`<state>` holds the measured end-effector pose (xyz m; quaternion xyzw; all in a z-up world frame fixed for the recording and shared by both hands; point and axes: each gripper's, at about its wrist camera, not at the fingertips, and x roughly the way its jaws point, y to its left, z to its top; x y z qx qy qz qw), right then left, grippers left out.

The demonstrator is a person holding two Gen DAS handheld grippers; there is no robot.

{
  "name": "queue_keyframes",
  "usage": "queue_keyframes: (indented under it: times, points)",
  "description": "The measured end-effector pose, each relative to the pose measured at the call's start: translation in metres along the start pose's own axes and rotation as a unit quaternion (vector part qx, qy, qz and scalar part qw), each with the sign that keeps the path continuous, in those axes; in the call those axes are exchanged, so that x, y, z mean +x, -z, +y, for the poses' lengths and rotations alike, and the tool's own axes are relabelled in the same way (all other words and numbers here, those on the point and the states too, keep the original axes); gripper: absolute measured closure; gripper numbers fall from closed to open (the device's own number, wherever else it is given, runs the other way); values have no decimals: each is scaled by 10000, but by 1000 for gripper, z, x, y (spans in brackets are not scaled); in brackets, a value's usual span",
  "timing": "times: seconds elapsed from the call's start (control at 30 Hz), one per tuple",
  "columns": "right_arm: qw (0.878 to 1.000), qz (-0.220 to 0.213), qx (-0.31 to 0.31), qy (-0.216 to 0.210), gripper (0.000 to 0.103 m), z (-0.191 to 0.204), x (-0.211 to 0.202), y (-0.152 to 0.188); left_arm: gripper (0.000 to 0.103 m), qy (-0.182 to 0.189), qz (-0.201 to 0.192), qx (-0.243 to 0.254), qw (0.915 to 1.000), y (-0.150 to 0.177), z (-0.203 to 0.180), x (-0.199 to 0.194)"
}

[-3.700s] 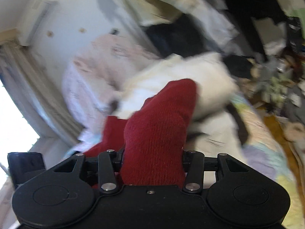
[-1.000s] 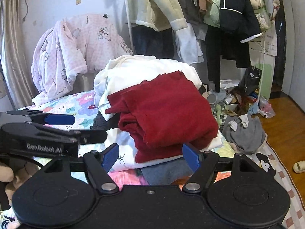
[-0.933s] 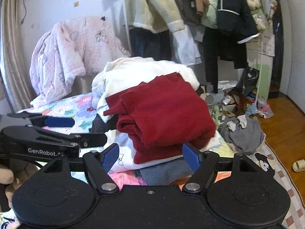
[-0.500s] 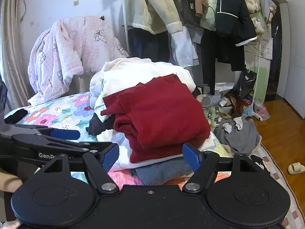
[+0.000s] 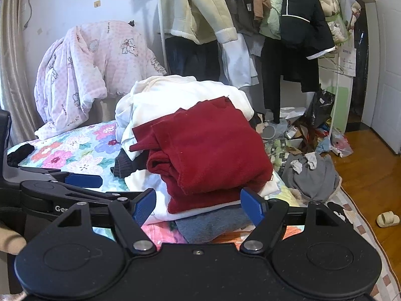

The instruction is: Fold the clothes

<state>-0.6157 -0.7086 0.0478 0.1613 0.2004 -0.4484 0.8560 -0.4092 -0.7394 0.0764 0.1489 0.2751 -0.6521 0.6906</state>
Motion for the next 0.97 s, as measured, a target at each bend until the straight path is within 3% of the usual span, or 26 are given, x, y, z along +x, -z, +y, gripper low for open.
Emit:
queue_keyframes:
  times: [0.1, 0.37, 0.67, 0.97]
  points:
    - [10000, -4, -15, 14, 24, 0, 0, -1, 0, 51, -55, -125, 9999, 1, 1, 1]
    - [9997, 148, -169, 105, 24, 2, 5, -5, 0, -12, 337, -535, 9980, 1, 11, 15]
    - [9994, 258, -184, 129, 23, 6, 8, -2, 0, -75, 126, -715, 9973, 6, 16, 11]
    - [9993, 302, -145, 189, 23, 6, 8, 0, 0, -313, 220, -773, 9963, 8, 16, 13]
